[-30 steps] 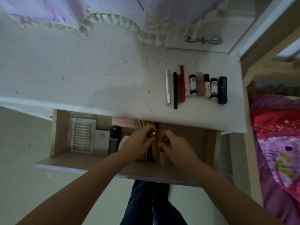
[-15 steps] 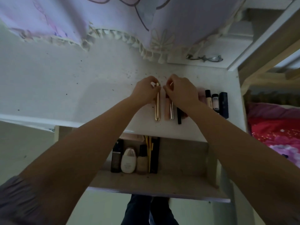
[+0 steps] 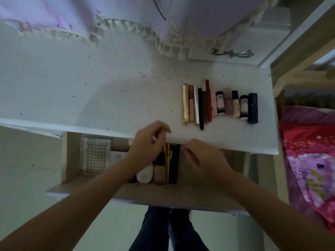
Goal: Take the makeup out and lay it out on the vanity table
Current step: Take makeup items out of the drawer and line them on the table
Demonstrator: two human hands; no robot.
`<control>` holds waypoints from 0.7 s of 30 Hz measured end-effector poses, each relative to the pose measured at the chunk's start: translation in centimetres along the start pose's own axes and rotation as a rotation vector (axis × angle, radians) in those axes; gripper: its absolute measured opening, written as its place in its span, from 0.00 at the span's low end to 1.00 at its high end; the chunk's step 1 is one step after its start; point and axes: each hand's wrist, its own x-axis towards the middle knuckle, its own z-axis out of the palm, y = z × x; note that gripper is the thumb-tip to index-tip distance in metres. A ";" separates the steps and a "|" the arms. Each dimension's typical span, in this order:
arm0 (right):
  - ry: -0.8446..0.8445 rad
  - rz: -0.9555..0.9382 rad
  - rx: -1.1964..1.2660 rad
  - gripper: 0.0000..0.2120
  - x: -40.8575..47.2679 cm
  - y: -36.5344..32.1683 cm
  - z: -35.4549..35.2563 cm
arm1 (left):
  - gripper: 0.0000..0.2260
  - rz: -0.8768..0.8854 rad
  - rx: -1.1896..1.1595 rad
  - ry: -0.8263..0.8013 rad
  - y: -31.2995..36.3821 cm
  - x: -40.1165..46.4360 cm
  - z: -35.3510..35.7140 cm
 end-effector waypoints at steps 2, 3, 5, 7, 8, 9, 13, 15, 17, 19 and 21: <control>-0.217 0.194 -0.008 0.13 -2.5 1.5 3.3 | 0.07 -0.042 0.163 -0.191 -2.2 -4.1 2.1; -0.312 0.341 0.001 0.15 -3.0 2.4 4.8 | 0.09 -0.091 0.265 -0.283 -3.3 -5.1 3.4; -0.424 0.536 0.049 0.23 -2.8 3.8 6.8 | 0.12 -0.207 0.399 -0.356 -5.4 -5.1 5.7; -0.357 0.571 0.084 0.26 -2.0 4.6 8.2 | 0.14 -0.239 0.516 -0.327 -7.0 -3.7 7.2; -0.301 0.554 0.083 0.25 -1.6 4.8 8.8 | 0.17 -0.235 0.567 -0.300 -7.7 -3.0 7.9; -0.258 0.550 0.095 0.23 -1.0 5.1 9.4 | 0.20 -0.222 0.602 -0.285 -8.4 -2.4 8.5; -0.191 0.635 0.119 0.08 0.8 5.8 11.7 | 0.23 -0.178 0.727 -0.271 -9.6 -1.3 10.4; -0.219 0.678 0.056 0.11 0.7 6.0 12.8 | 0.20 -0.153 0.810 -0.240 -9.7 -1.2 10.9; -0.212 0.719 0.057 0.15 0.4 5.8 13.3 | 0.20 -0.154 0.818 -0.226 -9.6 -0.9 11.3; -0.171 0.753 0.059 0.17 0.2 5.6 13.2 | 0.19 -0.175 0.780 -0.235 -9.2 -0.5 11.6; -0.130 0.775 0.066 0.17 -0.1 5.6 12.8 | 0.19 -0.165 0.739 -0.247 -8.8 -0.1 12.0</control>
